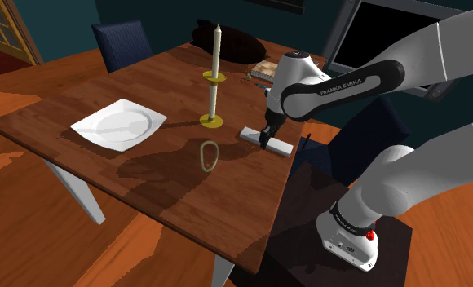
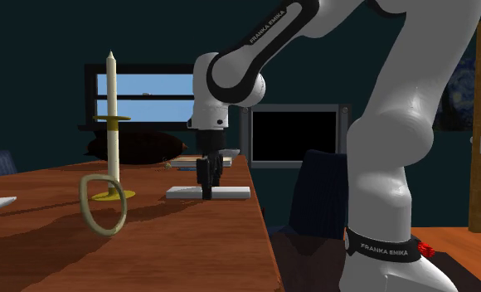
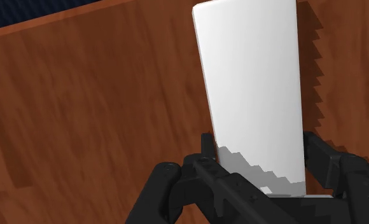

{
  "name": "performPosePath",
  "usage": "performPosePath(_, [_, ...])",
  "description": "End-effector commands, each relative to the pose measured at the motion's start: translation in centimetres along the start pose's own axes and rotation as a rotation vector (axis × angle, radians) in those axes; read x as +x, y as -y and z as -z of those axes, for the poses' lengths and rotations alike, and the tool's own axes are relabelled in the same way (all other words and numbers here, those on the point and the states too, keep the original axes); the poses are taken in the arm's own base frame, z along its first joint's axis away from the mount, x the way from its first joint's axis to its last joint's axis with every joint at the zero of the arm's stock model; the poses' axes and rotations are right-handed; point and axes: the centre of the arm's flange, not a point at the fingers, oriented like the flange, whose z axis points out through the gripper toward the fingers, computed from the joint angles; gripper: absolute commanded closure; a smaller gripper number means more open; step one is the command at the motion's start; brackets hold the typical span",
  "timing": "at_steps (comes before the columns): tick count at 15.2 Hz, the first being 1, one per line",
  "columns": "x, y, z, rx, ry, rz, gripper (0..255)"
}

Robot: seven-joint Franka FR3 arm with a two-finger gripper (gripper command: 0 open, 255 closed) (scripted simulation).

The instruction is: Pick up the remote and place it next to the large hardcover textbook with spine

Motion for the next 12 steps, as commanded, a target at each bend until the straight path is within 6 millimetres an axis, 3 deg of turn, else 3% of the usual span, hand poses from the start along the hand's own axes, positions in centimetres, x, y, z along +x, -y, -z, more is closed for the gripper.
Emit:
performPosePath(1, [0.0, 0.0, -0.1, 0.001, 0.001, 0.0, 255])
performPosePath(6, [0.0, 0.0, -0.1, 0.001, 0.001, 0.0, 255])
performPosePath(12, [0.0, -0.1, 3.1, 0.001, 0.001, 0.0, 255])
